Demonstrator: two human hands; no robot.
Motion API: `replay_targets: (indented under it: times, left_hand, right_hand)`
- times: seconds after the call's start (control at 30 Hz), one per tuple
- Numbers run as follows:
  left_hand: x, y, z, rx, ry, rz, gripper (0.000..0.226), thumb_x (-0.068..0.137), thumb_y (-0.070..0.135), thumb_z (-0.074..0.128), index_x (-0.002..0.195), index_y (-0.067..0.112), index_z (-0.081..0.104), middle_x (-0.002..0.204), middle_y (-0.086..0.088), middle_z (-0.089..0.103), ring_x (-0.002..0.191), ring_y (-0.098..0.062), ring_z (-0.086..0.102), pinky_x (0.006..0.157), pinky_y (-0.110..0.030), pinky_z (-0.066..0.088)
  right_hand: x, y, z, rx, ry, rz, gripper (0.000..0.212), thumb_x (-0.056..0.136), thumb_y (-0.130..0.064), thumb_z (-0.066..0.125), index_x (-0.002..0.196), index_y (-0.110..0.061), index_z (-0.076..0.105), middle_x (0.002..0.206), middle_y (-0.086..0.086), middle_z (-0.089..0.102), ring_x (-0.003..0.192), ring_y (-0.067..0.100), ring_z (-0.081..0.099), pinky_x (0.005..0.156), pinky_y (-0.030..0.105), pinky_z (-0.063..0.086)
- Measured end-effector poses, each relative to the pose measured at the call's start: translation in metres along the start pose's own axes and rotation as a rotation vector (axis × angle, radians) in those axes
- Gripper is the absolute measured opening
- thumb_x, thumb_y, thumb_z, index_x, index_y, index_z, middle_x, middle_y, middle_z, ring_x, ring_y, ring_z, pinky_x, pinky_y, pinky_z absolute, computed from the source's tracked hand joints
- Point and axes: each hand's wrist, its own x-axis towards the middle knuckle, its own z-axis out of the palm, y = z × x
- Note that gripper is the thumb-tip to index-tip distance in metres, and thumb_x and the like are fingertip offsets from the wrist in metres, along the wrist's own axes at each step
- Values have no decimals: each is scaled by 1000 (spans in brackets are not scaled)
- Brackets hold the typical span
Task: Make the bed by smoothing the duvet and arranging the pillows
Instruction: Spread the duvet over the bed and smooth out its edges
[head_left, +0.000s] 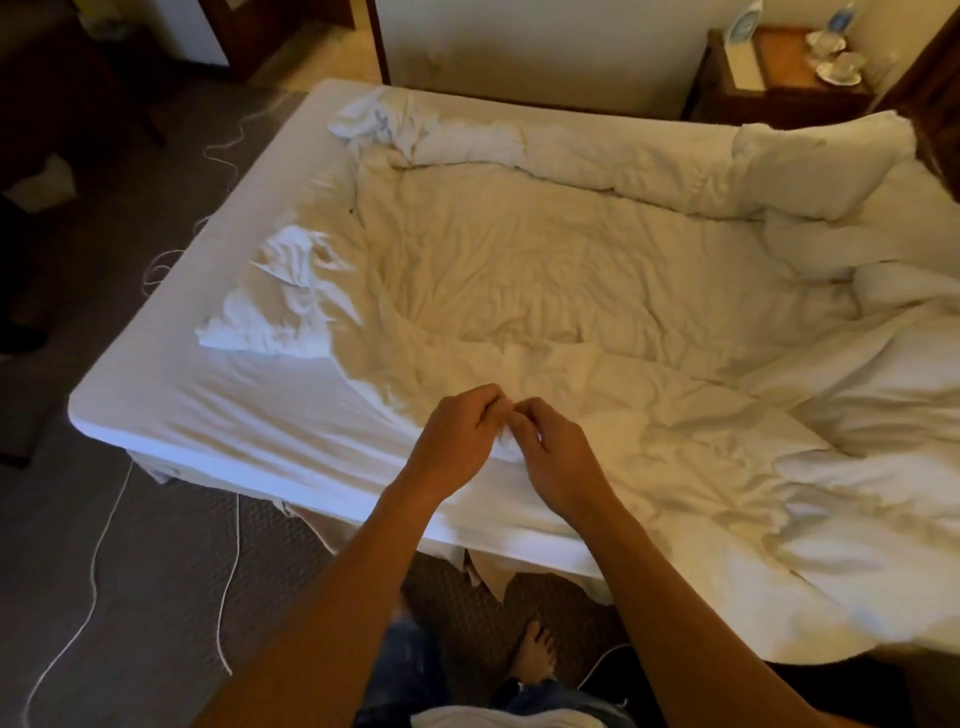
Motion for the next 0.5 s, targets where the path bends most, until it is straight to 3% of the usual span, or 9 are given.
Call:
replay_targets:
  times: [0.1, 0.2, 0.27, 0.33, 0.4, 0.5]
  left_hand:
    - [5, -17, -21, 2, 1, -10, 18, 102, 25, 47, 85, 27, 51, 70, 5, 60, 65, -8, 58, 63, -32, 47]
    - [23, -48, -50, 121, -88, 53, 24, 100, 35, 46, 80, 24, 52, 67, 0, 57, 64, -15, 55, 66, -44, 47]
    - [37, -72, -68, 183, -116, 117, 34, 96, 48, 46, 74, 23, 53, 65, 1, 54, 64, -13, 53, 67, -45, 46]
    - [52, -88, -85, 195, -140, 146, 37, 93, 53, 46, 72, 23, 51, 65, 4, 52, 64, -12, 52, 65, -41, 46]
    - [66, -91, -101, 136, -147, 165, 37, 96, 48, 48, 69, 23, 40, 59, 4, 41, 56, -10, 39, 58, -37, 40]
    - [85, -78, -122, 39, -160, 198, 39, 100, 35, 51, 66, 28, 36, 57, 5, 34, 54, -8, 32, 55, -31, 30]
  right_hand:
    - [9, -3, -3, -43, -21, 55, 38, 103, -32, 47, 68, -19, 50, 58, -3, 48, 54, 5, 45, 54, 24, 32]
    - [24, -9, -12, -6, 147, 93, 42, 104, -31, 47, 64, -15, 49, 57, -3, 47, 54, 4, 46, 53, 20, 31]
    - [35, -17, -17, 0, 253, 130, 43, 104, -27, 48, 62, -21, 45, 56, -6, 45, 53, 2, 47, 53, 19, 32]
    - [45, -23, -15, -24, 309, 177, 43, 104, -26, 48, 62, -22, 43, 56, -6, 45, 52, 2, 45, 53, 20, 31]
    - [52, -28, -4, -66, 317, 247, 40, 104, -26, 47, 65, -19, 45, 59, -4, 48, 55, 5, 45, 56, 31, 30]
    - [64, -47, 26, -63, 298, 228, 22, 101, -27, 52, 85, -17, 63, 80, -1, 63, 75, 14, 56, 68, 32, 41]
